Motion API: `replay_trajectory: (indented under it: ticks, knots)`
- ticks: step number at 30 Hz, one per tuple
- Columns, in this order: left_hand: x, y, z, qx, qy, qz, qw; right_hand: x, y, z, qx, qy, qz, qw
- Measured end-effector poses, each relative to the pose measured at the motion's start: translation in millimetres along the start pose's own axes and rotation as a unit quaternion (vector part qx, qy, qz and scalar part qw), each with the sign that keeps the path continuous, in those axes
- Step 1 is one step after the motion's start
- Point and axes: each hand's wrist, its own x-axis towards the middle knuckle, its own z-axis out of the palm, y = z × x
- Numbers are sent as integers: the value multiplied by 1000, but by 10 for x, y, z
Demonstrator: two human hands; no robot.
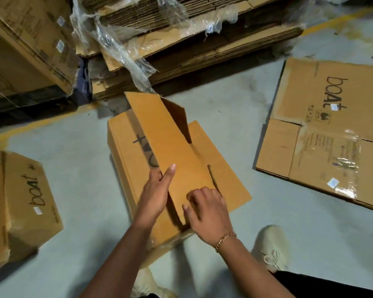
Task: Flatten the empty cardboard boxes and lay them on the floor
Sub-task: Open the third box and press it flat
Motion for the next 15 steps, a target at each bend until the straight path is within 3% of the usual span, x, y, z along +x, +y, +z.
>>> replay_trajectory:
  ticks: [2, 4, 5, 7, 9, 10, 12, 15]
  knots:
    - [17, -94, 80, 82, 0, 31, 996, 46, 36, 18, 27, -17, 39, 999]
    - [-5, -249, 111, 221, 13, 66, 973, 285, 138, -80, 137, 46, 106, 984]
    - [-21, -321, 109, 285, 23, 89, 954, 474, 219, -137, 128, 54, 117, 983]
    - [-92, -386, 80, 380, 30, 127, 916, 871, 360, -283, 60, -66, 109, 990]
    - [-112, -439, 65, 418, 32, 156, 894, 1186, 483, -433, -61, -227, 84, 968]
    - [-109, -437, 55, 427, 35, 166, 888, 1278, 552, -523, -141, -270, 71, 950]
    - [-78, -438, 45, 438, 39, 184, 879, 1365, 736, -743, -276, -290, 65, 914]
    - [-34, -426, 33, 443, 39, 188, 876, 1221, 1068, -1045, -374, -295, 108, 872]
